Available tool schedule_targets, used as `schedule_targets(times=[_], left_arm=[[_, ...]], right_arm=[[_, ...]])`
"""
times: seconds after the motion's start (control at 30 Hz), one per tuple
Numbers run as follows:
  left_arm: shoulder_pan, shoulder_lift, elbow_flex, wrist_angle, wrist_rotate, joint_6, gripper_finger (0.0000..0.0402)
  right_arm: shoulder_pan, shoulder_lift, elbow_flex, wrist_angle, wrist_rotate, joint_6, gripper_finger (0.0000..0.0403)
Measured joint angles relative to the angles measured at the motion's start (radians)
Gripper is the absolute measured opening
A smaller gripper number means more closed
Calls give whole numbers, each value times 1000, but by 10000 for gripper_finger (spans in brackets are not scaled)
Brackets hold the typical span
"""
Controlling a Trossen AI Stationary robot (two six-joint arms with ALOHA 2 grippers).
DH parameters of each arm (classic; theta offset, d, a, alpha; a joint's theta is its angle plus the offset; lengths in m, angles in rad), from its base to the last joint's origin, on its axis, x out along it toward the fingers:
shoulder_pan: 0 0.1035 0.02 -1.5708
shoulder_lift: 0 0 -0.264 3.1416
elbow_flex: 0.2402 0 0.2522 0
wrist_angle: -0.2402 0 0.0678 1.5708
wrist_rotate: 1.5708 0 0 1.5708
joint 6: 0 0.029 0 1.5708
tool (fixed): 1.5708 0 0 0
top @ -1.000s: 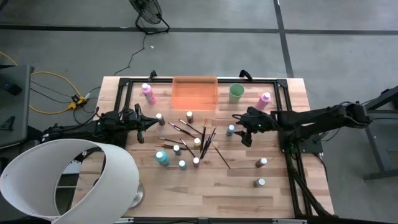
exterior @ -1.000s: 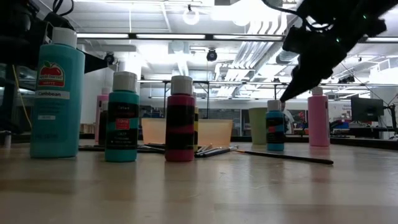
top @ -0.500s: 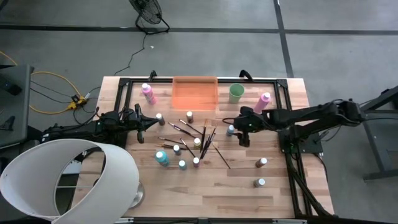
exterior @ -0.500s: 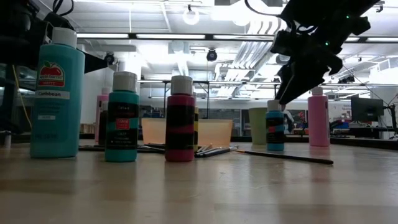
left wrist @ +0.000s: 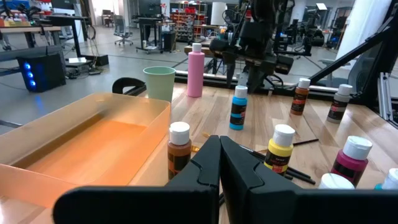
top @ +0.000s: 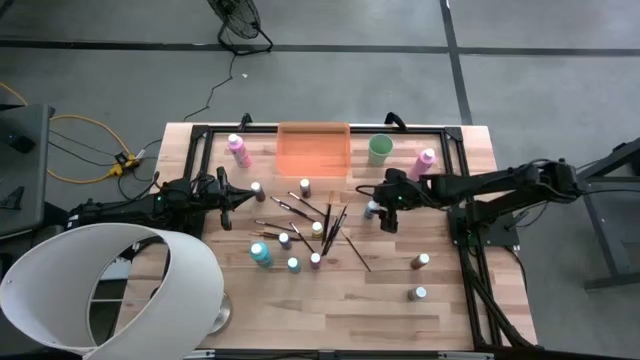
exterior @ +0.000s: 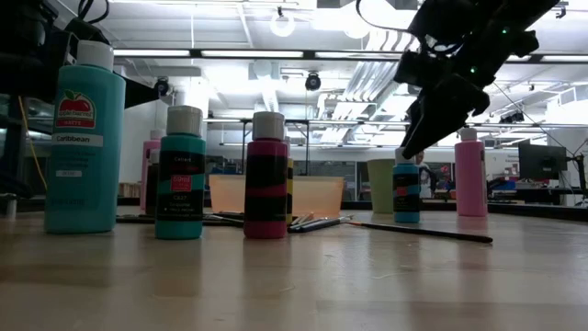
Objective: Pick & Place Paint Supplies
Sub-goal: Put the small blue paint bottle into the orange bin
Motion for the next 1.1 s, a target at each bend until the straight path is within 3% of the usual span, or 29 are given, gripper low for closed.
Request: schedule_targets(times=[0.33, 0.73, 0.9, 1.1], left_arm=[[0, 0, 0, 0, 0, 0, 0], [0, 0, 0, 0, 0, 0, 0], [0, 0, 0, 0, 0, 0, 0], [0, 0, 0, 0, 0, 0, 0]], right_arm=[[0, 27, 0, 26, 2, 53, 224], [0, 26, 0, 28, -43, 53, 113], [0, 8, 10, 15, -58, 89, 113], [-36, -14, 166, -116, -58, 70, 122]])
